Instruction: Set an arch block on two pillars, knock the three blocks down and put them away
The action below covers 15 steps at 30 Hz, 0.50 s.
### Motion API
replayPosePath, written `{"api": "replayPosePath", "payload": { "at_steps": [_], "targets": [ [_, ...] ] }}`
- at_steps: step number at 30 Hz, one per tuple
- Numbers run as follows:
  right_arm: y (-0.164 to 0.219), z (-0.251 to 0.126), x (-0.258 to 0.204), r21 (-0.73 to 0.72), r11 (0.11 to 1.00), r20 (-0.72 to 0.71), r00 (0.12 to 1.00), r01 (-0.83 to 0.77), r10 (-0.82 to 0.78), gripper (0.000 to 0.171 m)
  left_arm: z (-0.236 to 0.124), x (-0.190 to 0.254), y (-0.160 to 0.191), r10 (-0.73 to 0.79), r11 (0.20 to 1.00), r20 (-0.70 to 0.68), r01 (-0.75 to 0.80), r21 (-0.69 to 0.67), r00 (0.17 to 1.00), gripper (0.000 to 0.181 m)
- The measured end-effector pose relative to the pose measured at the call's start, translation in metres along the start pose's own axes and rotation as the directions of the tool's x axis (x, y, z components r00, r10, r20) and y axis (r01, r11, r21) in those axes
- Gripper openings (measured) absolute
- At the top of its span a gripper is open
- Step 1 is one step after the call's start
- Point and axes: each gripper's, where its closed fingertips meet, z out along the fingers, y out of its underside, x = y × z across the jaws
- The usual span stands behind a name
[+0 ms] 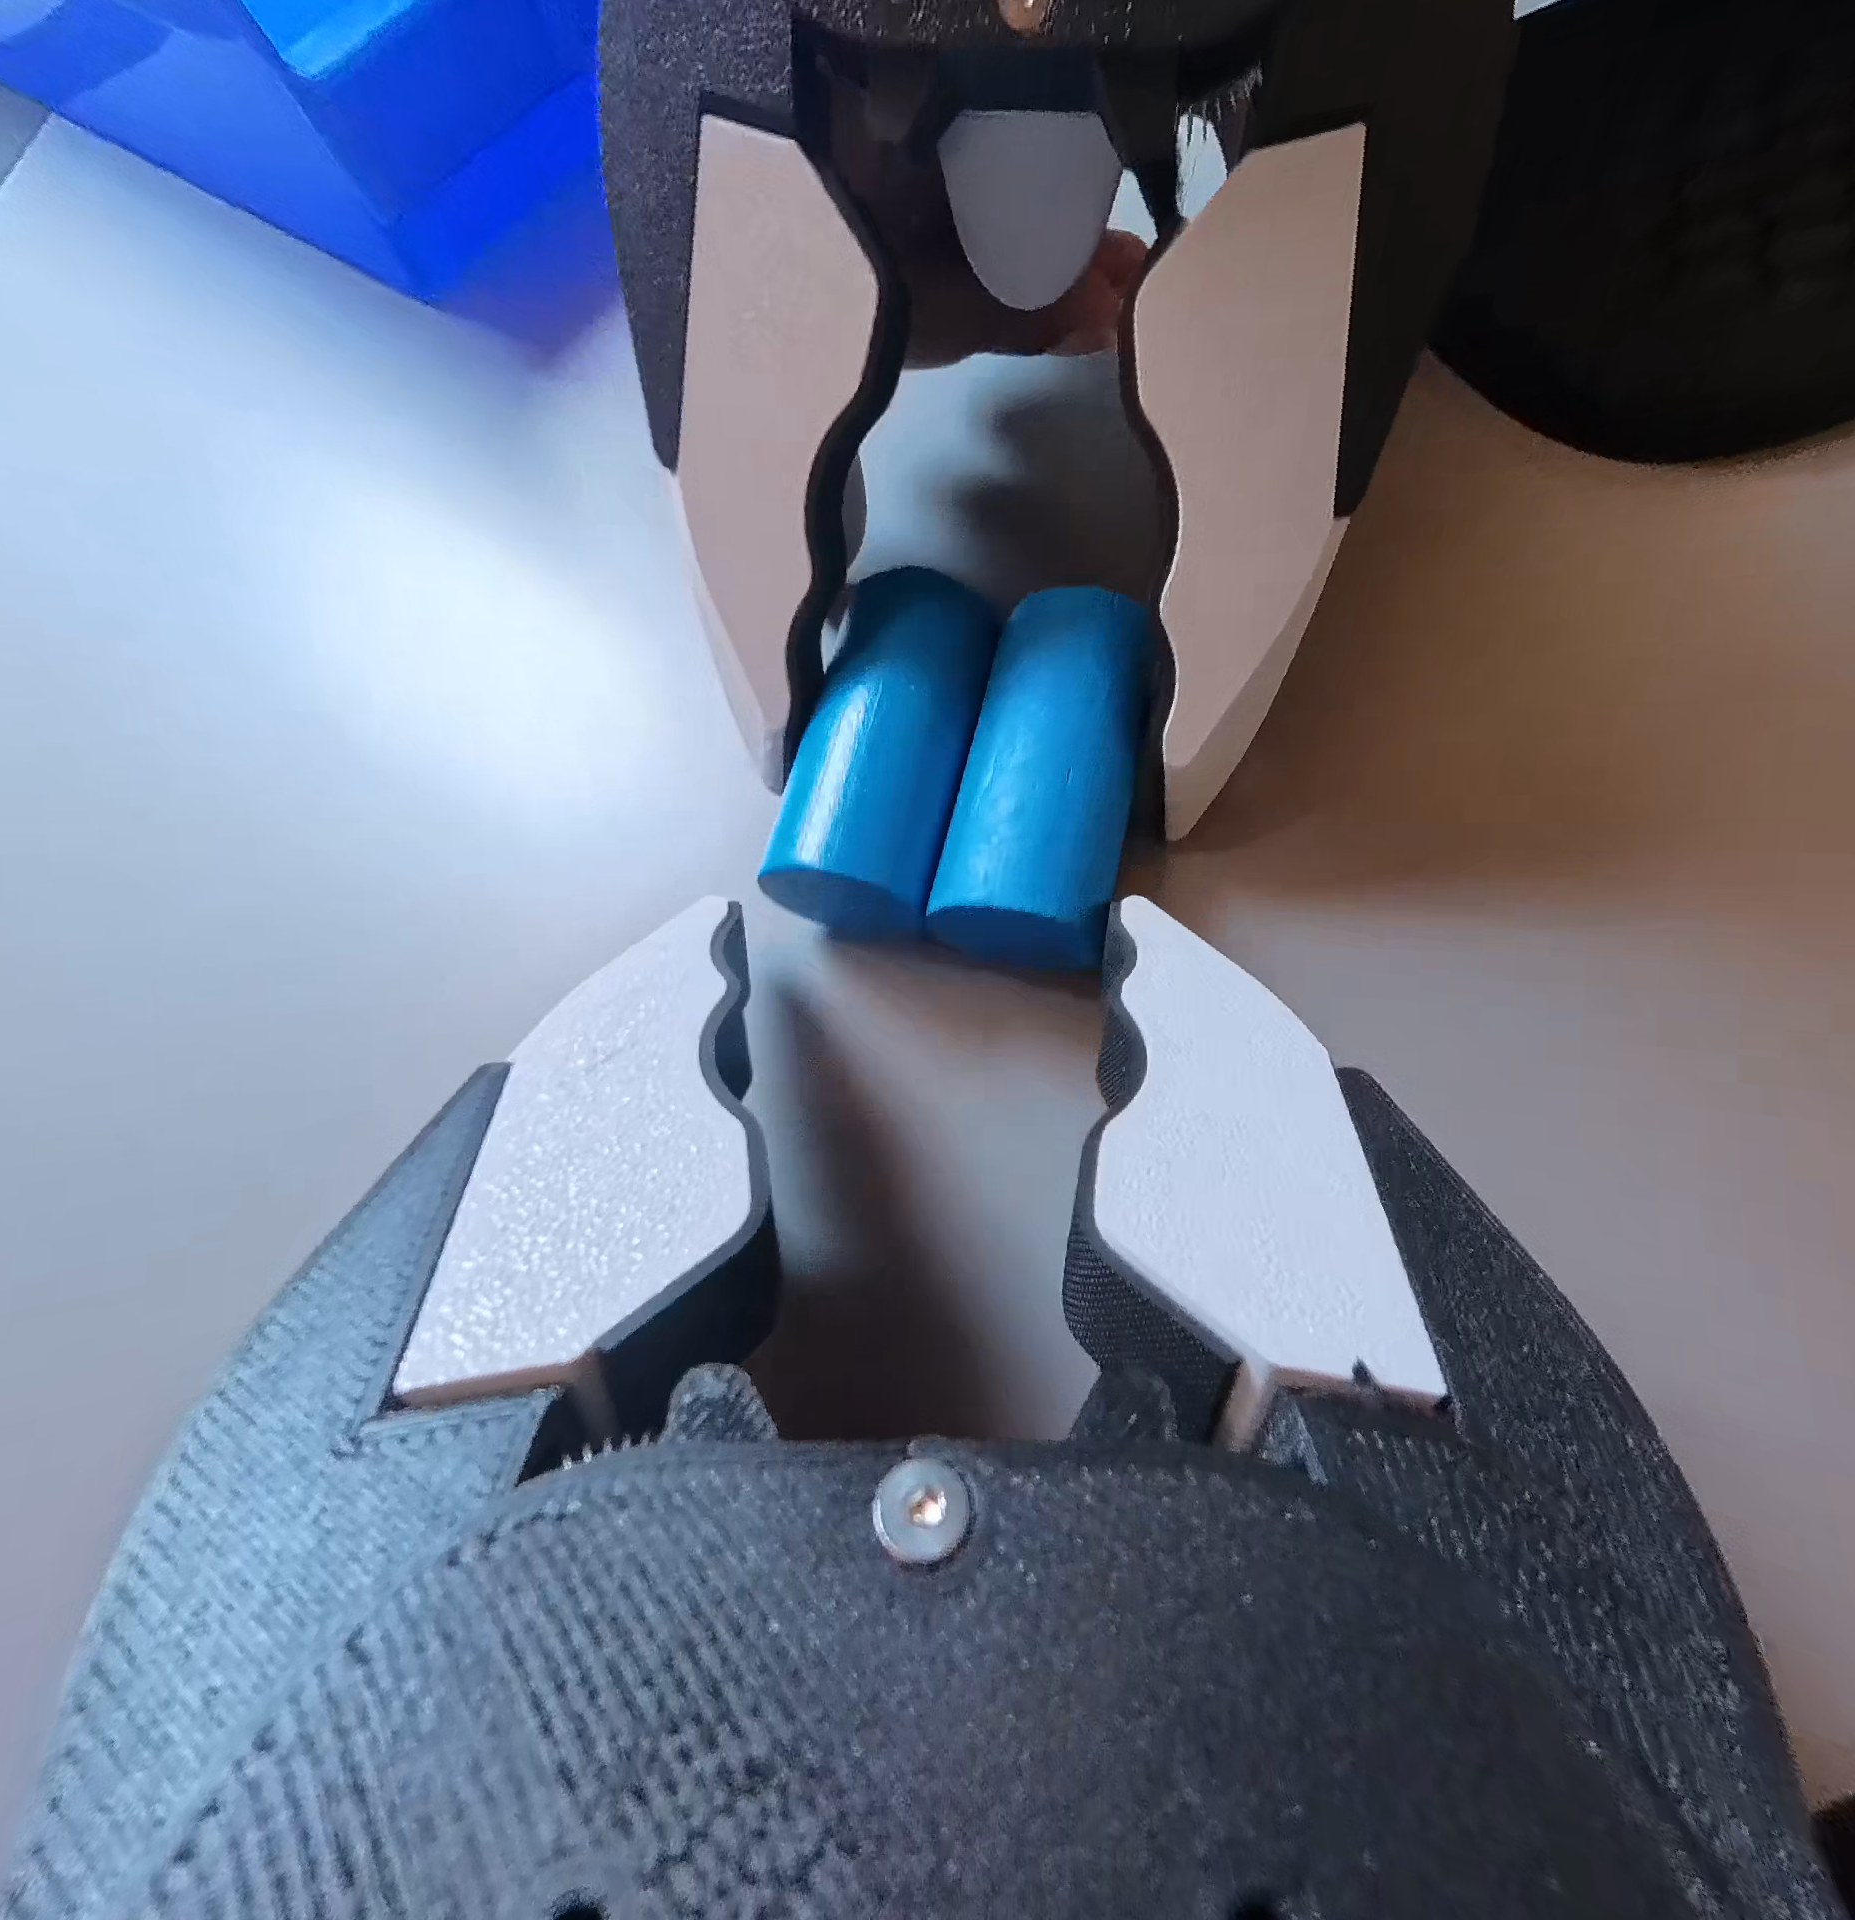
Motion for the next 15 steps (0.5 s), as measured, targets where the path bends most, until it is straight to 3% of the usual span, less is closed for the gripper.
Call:
{"api": "replayPosePath", "payload": {
  "at_steps": [7,15],
  "targets": [
    [-0.004,0.002,-0.011,0.038,0.998,0.018,0.998,0.055,-0.056,0.07,0.008,0.015,-0.001,0.004,0.999,-0.101,-0.009,-0.051,0.995,0.069],
    [-0.005,0.0,-0.014,0.067,0.996,0.004,0.998,0.067,-0.067,0.069,0.008,0.018,-0.002,0.02,0.998,-0.078,-0.024,-0.053,0.997,0.069]
  ]
}}
